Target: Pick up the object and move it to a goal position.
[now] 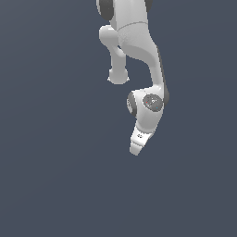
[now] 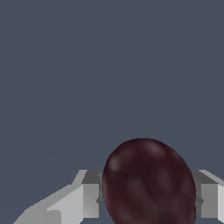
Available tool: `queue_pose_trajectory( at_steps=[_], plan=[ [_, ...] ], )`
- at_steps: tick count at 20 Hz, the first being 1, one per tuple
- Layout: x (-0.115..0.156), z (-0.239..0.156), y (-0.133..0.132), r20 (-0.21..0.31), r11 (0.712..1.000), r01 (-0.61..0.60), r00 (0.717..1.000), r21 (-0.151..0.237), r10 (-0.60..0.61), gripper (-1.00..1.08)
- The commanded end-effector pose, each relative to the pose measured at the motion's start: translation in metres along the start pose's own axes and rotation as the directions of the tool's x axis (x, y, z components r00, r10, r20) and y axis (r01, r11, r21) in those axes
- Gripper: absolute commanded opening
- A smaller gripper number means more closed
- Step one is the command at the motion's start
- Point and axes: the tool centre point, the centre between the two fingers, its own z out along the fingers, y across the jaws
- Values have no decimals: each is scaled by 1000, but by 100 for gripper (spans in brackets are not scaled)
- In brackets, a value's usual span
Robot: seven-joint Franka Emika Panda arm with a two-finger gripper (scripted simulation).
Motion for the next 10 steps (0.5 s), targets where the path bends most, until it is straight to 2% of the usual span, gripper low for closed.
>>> queue_pose_trajectory(
  at_steps=[1,10],
  plan=[
    [17,-1,6,0,1000,-1,1000,0,1,-100],
    [67,-5,23,0,1000,-1,1000,0,1,-100]
  ],
)
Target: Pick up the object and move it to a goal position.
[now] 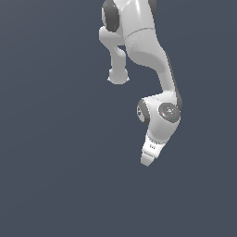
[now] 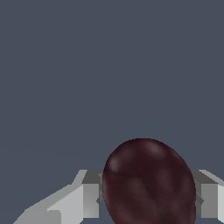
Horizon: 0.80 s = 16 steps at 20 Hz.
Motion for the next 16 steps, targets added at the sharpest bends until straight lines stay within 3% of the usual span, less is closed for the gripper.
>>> queue_pose_trajectory(
  at_steps=[1,16],
  plan=[
    [12,-1,4,0,1000,-1,1000,-1,1,-100],
    [39,-3,14,0,1000,0,1000,-1,0,-100]
  ],
)
